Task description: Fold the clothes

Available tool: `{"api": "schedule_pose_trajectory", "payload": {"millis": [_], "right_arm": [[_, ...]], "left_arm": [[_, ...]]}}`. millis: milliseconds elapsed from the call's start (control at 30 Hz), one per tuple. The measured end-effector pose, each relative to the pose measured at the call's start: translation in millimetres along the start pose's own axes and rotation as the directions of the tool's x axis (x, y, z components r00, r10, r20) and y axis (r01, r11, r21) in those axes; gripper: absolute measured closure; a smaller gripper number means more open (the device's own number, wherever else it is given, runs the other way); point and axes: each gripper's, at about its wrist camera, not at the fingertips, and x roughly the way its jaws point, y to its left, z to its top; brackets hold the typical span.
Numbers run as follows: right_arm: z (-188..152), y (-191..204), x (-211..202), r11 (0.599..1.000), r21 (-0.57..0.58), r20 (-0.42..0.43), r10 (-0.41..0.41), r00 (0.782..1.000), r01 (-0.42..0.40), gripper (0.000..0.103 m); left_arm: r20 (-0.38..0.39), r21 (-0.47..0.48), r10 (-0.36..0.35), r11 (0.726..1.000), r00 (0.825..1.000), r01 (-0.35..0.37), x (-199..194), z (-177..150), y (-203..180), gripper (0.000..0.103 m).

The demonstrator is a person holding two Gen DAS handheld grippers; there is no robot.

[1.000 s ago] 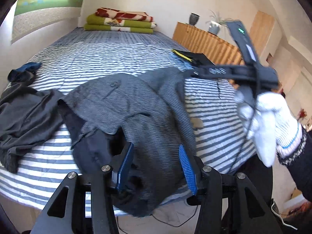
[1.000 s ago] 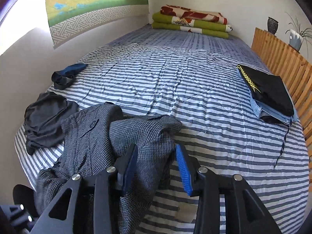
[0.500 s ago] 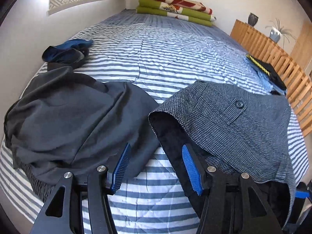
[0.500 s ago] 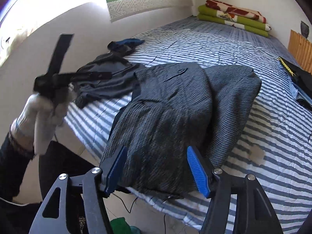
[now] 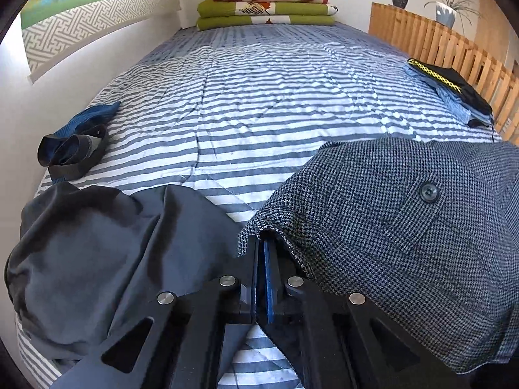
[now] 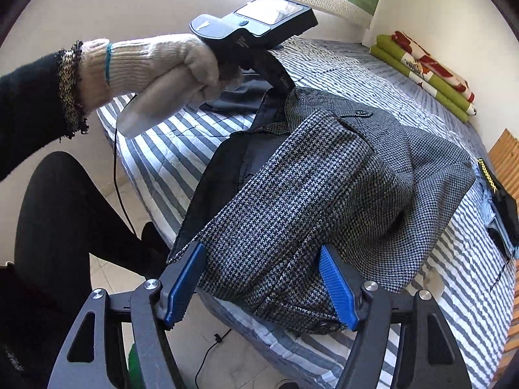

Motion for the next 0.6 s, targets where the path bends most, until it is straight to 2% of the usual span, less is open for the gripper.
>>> {"api": "schedule_pose_trajectory", "payload": {"millis": [67,100,133,233,300,467,567,600], "right_arm": [[2.6,-1.4,-2.0,1.0,-0.008,0.006,-0.025,1.0,0.025,0.051],[3.2,-2.8,-4.0,0.999,-0.001,0.006,-0.035,0.999,0.035,0.066],[3.0,-7.4,-6.5,0.999,0.017,0.009,-0.032,0.999,0.032,0.075],[2.5,-23.1,-14.4,0.996,0.087,0.016,-0.024,1.0,0.023,0.091],[1.6,-32.3,-24.2,0.992,0.13,0.041,-0.014,0.999,0.008,0.093],[10.9,-49.4,-42.3,0.979,0.201,0.109,-0.011,0.994,-0.011,0.095],[18.3,-61.4,-54.4,0.969,0.245,0.158,-0.003,0.987,-0.037,0.095],[20.2,-67.3,-57.2,0.964,0.263,0.166,0.003,0.986,-0.048,0.095]], "left_arm": [[0.023,-0.025,-0.028,0.999,0.999,0.028,-6.7,3.7,4.4,0.1],[0.035,-0.045,-0.03,0.998,0.999,0.031,-13.2,5.5,8.7,0.101],[0.045,-0.07,-0.036,0.997,0.998,0.039,-18.2,7.6,14.2,0.101],[0.081,-0.153,-0.074,0.984,0.994,0.086,-39.7,14.2,33.1,0.101],[0.109,-0.19,-0.081,0.977,0.991,0.101,-55.3,19.6,44.4,0.101],[0.178,-0.211,-0.058,0.973,0.982,0.096,-99.5,31.1,62.5,0.101],[0.188,-0.22,-0.025,0.973,0.982,0.067,-116.3,37.5,73.4,0.101],[0.188,-0.233,-0.032,0.97,0.982,0.076,-120.6,39.0,78.9,0.101]]}}
